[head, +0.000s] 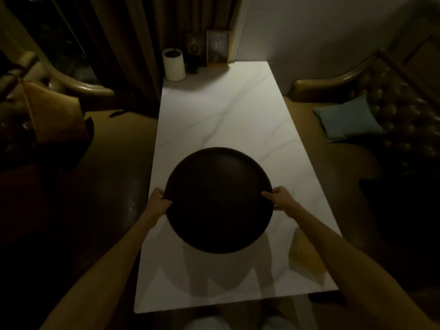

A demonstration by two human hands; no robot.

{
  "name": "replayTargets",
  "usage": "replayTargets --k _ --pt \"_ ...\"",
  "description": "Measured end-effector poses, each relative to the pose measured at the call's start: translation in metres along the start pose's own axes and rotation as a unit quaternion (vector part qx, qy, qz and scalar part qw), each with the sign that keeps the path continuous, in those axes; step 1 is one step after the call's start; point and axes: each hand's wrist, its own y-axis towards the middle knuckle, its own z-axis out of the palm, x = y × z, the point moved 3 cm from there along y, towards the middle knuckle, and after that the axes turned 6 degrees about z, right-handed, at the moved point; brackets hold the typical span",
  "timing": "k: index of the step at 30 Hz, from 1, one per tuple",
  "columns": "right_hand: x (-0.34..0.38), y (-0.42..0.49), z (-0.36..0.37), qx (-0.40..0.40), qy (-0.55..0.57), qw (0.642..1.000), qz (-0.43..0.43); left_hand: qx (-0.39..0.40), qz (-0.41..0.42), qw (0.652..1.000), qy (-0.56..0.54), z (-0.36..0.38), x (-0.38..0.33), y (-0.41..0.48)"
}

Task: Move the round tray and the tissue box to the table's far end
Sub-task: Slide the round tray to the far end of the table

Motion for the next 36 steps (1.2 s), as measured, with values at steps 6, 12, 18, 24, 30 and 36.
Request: replayTargets --k 6,12,18,24,30,36 --pt "0.023 0.025 -0.126 -0.052 -0.059 0.989 -0.123 -0.030 0.085 0.995 -0.038 0.051 -0.106 -0.032" --pt "0.040 0.010 -0.250 -0.025 -0.065 0.976 -0.208 -0.099 0.119 0.984 -0.084 0.141 -0.176 -0.069" --pt "0.031 0.001 -0.342 -0.053 -0.086 0.971 -0.218 -0.184 0.105 0.972 -0.104 0.222 -0.225 -0.112" --pt "0.021 -0.001 -0.385 -0.029 -0.108 0.966 -0.233 -0.200 0.099 0.969 -0.106 0.255 -0.245 -0.150" --pt "0.020 -0.014 -0.386 -0.026 -0.133 0.951 -0.277 -0.228 0.084 0.964 -0.109 0.262 -0.234 -0.184" --pt "0.036 -0.003 -0.340 0.035 -0.184 0.930 -0.315 -0.299 0.028 0.945 -0.128 0.256 -0.195 -0.222"
